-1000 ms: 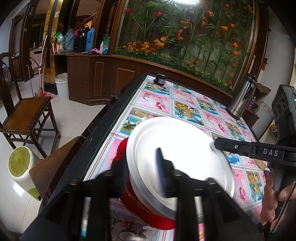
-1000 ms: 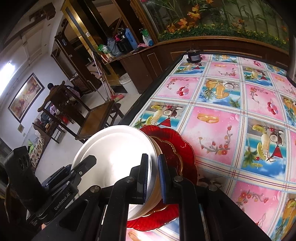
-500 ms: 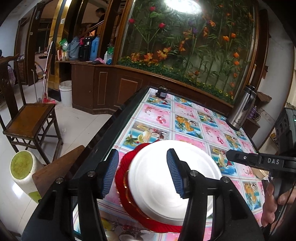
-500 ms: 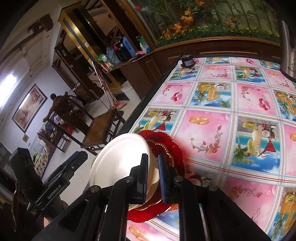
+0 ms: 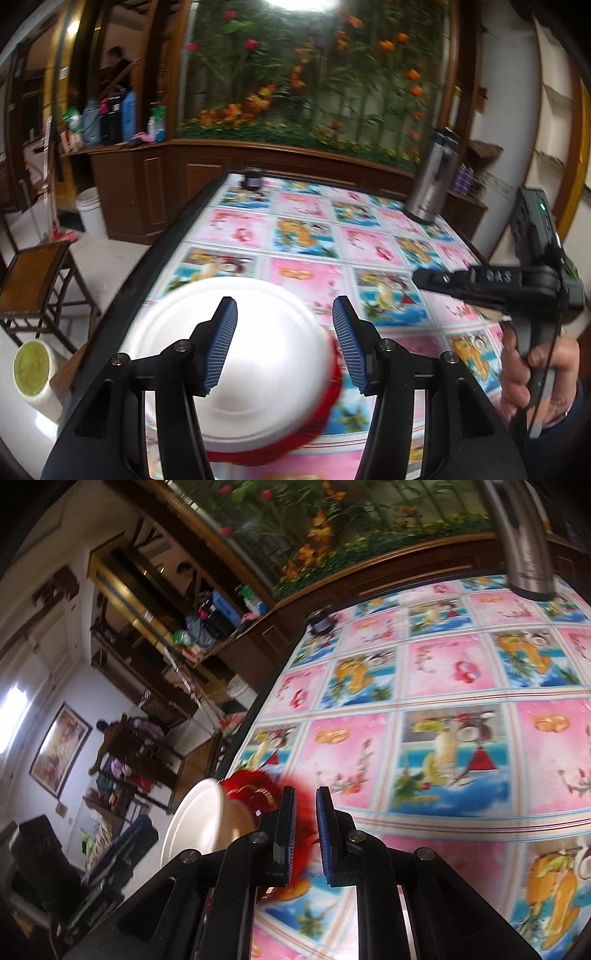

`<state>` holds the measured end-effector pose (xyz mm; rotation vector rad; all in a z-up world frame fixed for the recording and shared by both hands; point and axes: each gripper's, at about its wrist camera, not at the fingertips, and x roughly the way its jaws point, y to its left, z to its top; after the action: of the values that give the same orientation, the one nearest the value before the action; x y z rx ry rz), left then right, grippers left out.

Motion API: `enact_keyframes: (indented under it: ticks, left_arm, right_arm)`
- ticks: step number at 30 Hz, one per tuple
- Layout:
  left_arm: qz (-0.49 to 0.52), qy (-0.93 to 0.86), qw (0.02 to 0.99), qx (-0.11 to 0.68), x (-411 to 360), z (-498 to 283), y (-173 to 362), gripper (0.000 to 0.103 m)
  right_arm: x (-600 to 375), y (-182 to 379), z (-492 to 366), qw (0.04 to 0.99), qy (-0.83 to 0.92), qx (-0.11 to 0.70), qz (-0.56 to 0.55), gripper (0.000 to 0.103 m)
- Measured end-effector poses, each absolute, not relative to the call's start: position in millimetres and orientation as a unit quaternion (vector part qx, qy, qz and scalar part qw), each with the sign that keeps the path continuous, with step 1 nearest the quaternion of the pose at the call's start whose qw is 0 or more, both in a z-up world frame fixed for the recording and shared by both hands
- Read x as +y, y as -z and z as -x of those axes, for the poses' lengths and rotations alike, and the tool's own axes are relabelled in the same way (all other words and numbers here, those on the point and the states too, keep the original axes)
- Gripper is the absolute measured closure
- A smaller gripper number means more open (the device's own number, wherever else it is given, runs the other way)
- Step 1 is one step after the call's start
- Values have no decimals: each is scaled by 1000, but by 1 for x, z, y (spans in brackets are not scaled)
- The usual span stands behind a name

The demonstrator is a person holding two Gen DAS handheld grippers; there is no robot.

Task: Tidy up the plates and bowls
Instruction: 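Open the left gripper to release the white plate on the stack, then reach the left gripper to a cream plate and grasp its rim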

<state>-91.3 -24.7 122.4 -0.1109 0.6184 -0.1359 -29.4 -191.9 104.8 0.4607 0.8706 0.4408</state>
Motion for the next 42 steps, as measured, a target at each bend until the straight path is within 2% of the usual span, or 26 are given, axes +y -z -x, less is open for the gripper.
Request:
enact_keyframes:
  ticks: [13, 19, 23, 25, 27, 28, 35, 39, 41, 42]
  left_arm:
    - [-11, 193, 904, 381, -148, 66, -102, 51]
    - [-20, 256, 873, 414, -207, 42, -102, 51]
    - [-19, 291, 855, 429, -260, 12, -108, 51]
    - [-9, 309, 841, 443, -290, -4, -107, 51]
    - [-7, 324, 829, 455, -313, -20, -103, 51]
    - [-8, 320, 827, 462, -323, -29, -99, 51]
    - [34, 327, 790, 518, -375, -92, -72, 51]
    - [45, 340, 769, 540, -402, -111, -55, 51]
    - [20, 324, 771, 547, -414, -112, -46, 70]
    - [8, 311, 775, 549, -415, -111, -43, 89]
  right_arm:
    - [-318, -106, 22, 890, -111, 353, -268, 89]
    - [-416, -123, 34, 932, 61, 262, -244, 88]
    - [-471, -118, 51, 918, 127, 239, -289, 88]
    - [-488, -114, 57, 910, 155, 234, -304, 86]
    - [-510, -108, 65, 898, 164, 236, -333, 77]
    - [-518, -104, 69, 892, 170, 234, -349, 75]
    - [-558, -78, 84, 856, 198, 241, -412, 75]
    - [-556, -72, 79, 854, 201, 251, -409, 75]
    - [-554, -67, 77, 851, 194, 257, -415, 75]
    - [-553, -67, 74, 852, 189, 261, -412, 75]
